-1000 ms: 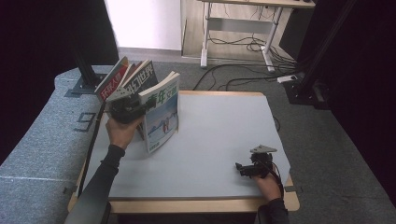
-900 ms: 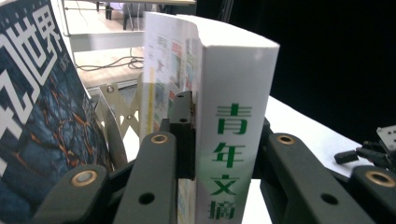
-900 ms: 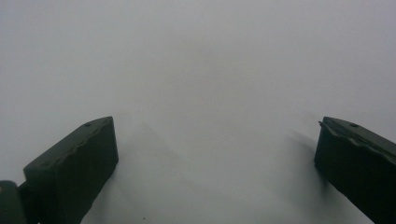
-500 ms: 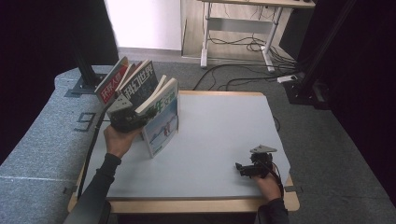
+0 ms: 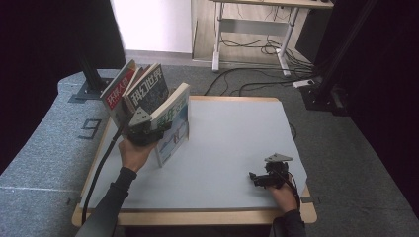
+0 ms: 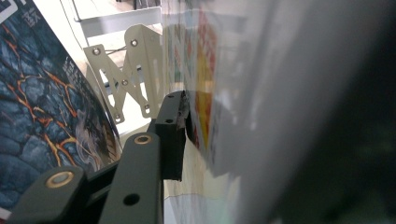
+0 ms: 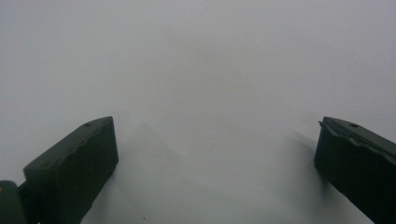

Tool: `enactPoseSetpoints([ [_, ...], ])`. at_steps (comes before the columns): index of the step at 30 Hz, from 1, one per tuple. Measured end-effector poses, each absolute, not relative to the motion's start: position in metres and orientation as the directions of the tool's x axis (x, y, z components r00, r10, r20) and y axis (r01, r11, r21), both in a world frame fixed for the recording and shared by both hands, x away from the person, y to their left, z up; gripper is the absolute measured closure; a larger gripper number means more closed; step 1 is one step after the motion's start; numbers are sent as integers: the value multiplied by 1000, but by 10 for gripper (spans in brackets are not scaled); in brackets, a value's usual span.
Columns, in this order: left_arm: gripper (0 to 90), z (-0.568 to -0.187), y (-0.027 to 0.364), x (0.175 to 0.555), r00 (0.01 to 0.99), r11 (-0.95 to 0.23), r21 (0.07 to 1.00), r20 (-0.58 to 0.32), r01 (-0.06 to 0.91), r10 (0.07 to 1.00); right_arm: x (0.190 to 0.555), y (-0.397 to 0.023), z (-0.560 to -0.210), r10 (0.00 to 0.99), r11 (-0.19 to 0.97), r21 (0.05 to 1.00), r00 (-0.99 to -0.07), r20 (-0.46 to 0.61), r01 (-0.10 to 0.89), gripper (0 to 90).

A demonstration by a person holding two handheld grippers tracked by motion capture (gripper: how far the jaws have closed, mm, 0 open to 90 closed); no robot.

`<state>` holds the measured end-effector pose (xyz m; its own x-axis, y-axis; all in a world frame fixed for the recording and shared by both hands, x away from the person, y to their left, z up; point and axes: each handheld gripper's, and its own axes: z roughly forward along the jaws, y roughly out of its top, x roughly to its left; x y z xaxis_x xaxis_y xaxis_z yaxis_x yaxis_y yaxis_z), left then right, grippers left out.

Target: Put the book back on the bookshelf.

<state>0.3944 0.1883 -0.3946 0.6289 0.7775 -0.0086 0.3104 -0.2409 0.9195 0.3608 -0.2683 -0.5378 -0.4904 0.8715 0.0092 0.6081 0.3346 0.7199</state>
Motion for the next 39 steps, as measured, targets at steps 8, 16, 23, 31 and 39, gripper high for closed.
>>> enactPoseSetpoints([
  [8, 664, -407, 192, 392, 610, -238, 912, -16, 334, 792, 361, -268, -538, 872, 334, 719, -490, 11, 610, 0],
  [16, 674, -406, 191, 390, 610, -246, 915, -1, 320, 792, 361, -268, -538, 872, 333, 719, -490, 11, 610, 0],
  [23, 670, -405, 193, 386, 612, -248, 919, 10, 305, 791, 361, -268, -538, 872, 333, 719, -489, 11, 610, 0],
  [31, 672, -408, 197, 376, 614, -243, 922, 8, 300, 789, 361, -268, -538, 872, 333, 719, -489, 11, 610, 0],
  [39, 685, -415, 201, 370, 609, -227, 923, -10, 310, 793, 361, -268, -538, 872, 334, 720, -490, 10, 609, 0],
])
